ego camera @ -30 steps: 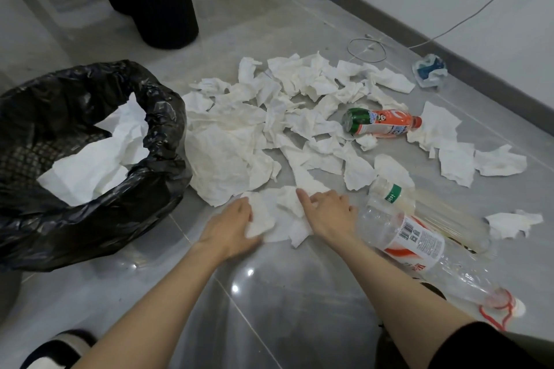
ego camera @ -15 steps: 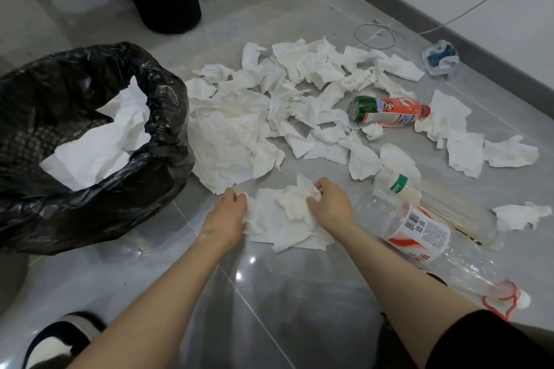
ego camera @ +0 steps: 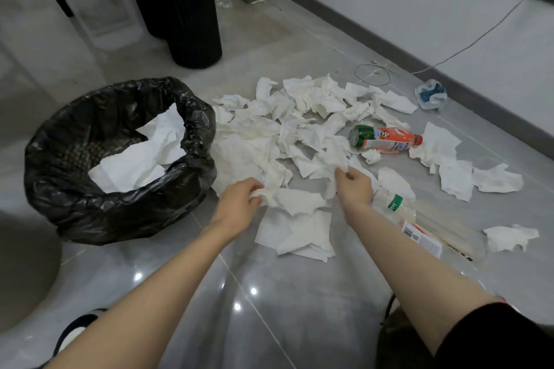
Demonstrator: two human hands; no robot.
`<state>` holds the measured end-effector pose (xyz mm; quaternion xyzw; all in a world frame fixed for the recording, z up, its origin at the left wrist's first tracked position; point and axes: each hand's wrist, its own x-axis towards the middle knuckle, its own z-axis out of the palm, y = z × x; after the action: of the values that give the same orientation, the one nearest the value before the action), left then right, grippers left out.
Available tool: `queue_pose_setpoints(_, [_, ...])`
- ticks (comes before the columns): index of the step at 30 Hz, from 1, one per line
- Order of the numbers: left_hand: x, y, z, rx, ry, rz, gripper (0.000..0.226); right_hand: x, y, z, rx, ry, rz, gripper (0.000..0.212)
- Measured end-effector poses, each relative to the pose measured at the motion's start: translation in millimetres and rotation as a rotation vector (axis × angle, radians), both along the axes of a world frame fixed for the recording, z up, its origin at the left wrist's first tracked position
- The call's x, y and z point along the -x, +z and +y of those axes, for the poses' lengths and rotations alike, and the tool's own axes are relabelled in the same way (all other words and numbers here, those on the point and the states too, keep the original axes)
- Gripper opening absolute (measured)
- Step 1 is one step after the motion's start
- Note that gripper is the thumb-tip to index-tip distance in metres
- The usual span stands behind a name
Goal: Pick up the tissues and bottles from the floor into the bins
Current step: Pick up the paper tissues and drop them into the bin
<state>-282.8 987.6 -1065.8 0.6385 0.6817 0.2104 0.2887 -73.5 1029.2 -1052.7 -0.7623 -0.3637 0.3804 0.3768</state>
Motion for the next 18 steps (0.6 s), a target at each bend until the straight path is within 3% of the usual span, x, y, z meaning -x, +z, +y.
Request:
queue_pose_setpoints(5, [4.4,47.3,3.8,-0.107,0.042,-0.108,0.025,15.3,29.7,8.6,-0.004,-0.073,0.187,0.013])
queue_pose_setpoints(12, [51.3,117.4,1.7,-0.228,0.159,-0.15,0.026,72.5,101.4,6.6,-0.098,0.057,0.389,0.01])
queue_pose_setpoints(15, [80.9,144.1,-4.6,-0.248,0.242,-0.12,0.023,107.2,125.5,5.4,-0.129,0.145,0.464,0.019])
queue_pose_setpoints(18, [114.5,162.5,-11.3,-0.249,0.337,-0.06,0.023,144.9,142.2,6.6,-0.124,0.268,0.522,0.012])
